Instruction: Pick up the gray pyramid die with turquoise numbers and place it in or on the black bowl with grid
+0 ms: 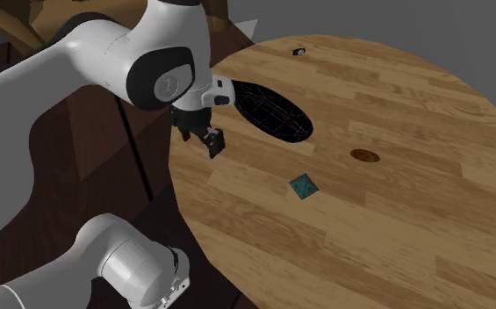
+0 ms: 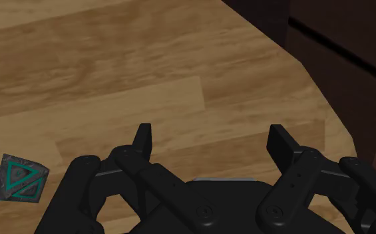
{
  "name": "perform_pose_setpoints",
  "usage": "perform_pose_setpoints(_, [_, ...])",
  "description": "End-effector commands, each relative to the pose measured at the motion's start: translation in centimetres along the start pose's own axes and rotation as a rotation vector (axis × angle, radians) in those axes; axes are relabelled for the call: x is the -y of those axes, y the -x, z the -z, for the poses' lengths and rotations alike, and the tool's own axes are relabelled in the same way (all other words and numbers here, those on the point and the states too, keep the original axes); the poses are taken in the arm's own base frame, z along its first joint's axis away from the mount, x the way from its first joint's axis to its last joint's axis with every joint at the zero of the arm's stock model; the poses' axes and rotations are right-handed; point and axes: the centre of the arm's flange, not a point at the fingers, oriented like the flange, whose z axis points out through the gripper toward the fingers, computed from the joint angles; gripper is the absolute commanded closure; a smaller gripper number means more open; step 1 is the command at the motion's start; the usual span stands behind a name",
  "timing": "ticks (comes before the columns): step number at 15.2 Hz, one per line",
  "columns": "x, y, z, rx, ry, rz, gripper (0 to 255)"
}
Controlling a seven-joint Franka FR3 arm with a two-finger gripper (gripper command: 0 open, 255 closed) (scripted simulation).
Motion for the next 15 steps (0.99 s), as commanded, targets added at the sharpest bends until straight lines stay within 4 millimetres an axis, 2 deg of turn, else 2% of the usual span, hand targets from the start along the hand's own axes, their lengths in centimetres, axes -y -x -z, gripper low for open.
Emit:
perform_pose_setpoints(1, [0.0, 0.0, 0.0, 0.000, 0.000, 0.000, 0])
perform_pose_setpoints(8, [-10.1, -3.7, -1.8, -0.046, -0.149, -0.084, 0])
perform_pose_setpoints(15, [-20.2, -6.7, -4.9, -0.093, -0.298, -0.168, 0])
